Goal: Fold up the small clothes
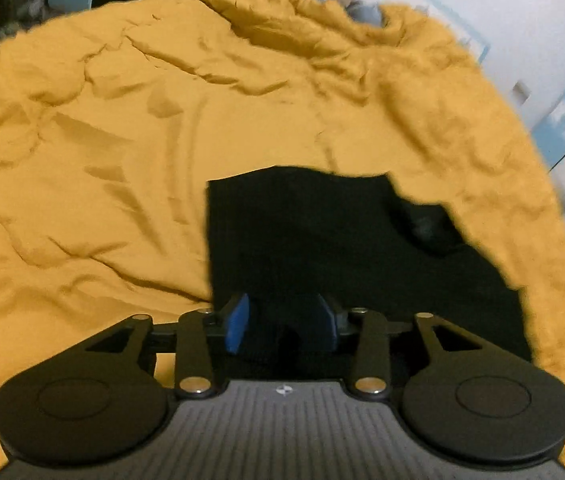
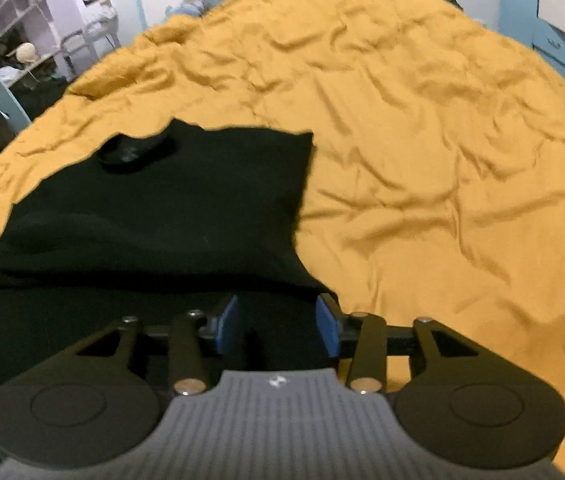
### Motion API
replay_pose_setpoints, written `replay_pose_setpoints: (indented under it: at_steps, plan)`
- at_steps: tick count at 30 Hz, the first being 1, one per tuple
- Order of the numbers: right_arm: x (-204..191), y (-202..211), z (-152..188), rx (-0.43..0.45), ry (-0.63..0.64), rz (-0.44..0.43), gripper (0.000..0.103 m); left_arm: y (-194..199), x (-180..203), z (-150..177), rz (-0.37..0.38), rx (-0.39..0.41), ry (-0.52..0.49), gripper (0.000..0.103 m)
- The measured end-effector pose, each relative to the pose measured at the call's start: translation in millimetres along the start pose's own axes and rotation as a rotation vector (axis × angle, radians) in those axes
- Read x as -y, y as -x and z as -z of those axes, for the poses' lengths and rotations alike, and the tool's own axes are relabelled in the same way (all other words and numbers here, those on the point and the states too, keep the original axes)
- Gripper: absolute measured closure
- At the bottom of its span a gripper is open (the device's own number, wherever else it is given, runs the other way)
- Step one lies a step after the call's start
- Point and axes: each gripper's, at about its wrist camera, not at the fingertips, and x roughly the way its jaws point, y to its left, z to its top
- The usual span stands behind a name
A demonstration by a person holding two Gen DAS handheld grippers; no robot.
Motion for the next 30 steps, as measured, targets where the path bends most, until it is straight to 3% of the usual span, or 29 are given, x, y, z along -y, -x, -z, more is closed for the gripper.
replay_pose_setpoints:
  at_steps: [3,11,19,20,21,22,23,29,30]
  plan:
    - [-3,-5,-6,0.008,-0.011,0.005,0.061,0,-6,1,0.052,0.007,0.058,0.058]
    - [-16,-22,-13,0.0,-0.031,-0.022,0.061,-27,-18,2,0.09,-0.007,0.142,0.059]
    - [-10,-37,-17,-0.022,-0.038,0.012,0.061,-38,-24,1,0.067,-0.051,0.159,0.06]
    - [-9,-40,-18,-0.024,-0.037,0.015,0.061,-39,-23,1,0.071,-0.057,0.156,0.064]
    - [-8,-42,-18,-0.027,-0.035,0.017,0.061,-39,-20,1,0.081,-0.057,0.151,0.074]
    - [-8,-44,-18,-0.031,-0.034,0.019,0.061,-37,-16,1,0.092,-0.045,0.14,0.095]
    - [-7,-46,-18,-0.032,-0.034,0.019,0.061,-34,-12,0,0.112,-0.032,0.13,0.1]
    - [-6,-58,-19,-0.041,-0.037,0.017,0.062,16,6,-22,0.339,0.134,0.038,0.101]
    - [-6,-60,-18,-0.047,-0.037,0.018,0.062,22,2,-23,0.331,0.139,0.022,0.101]
